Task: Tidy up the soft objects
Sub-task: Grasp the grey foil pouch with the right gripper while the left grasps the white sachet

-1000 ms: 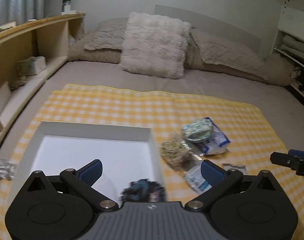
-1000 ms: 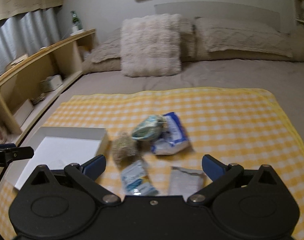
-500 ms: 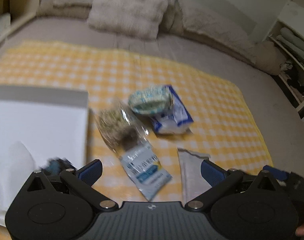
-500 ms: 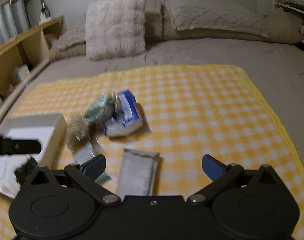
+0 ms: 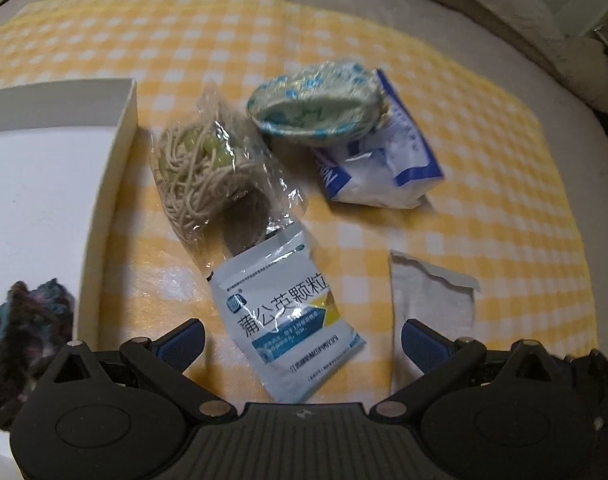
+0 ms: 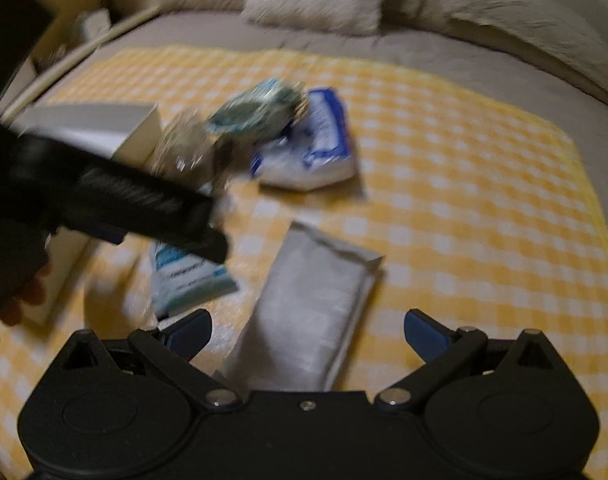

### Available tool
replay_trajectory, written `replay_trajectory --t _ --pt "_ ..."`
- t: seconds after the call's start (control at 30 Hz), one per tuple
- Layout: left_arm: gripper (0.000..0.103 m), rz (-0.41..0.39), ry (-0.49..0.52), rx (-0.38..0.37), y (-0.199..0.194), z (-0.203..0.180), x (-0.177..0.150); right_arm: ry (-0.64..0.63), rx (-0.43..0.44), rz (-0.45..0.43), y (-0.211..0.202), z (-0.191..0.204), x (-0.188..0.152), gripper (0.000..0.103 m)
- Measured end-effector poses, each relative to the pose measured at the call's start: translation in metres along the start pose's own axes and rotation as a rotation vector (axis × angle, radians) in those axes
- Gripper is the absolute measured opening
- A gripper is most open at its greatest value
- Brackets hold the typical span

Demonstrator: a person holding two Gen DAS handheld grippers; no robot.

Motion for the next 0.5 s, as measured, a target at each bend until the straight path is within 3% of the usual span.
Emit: replay_trajectory --t 0.17,0.3,0.5 --pt "0.103 0.027 0.022 0.02 0.022 -0.008 0.006 -0.032 0.018 0.052 0.02 0.011 -0.004 0.103" --pt "0.102 0.035 0.136 0.073 0.035 -0.022 0.007 -0.052 0.001 0.069 0.03 0.01 -0.009 0.103" --pt "0.084 0.024 0.313 0.093 0.037 -0.036 0.005 -0.022 -0.032 0.106 0.031 -0.008 -0.015 0.103"
Point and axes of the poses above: each gripper's, at about its wrist camera, not at the fingertips, and y roughly the way its jaws point, z to its left, x to its top, the point moved 1 cm from there along y, roughly the way its jaws point, and after that the axes turned 3 degrees about -z, right-handed, at the moved point
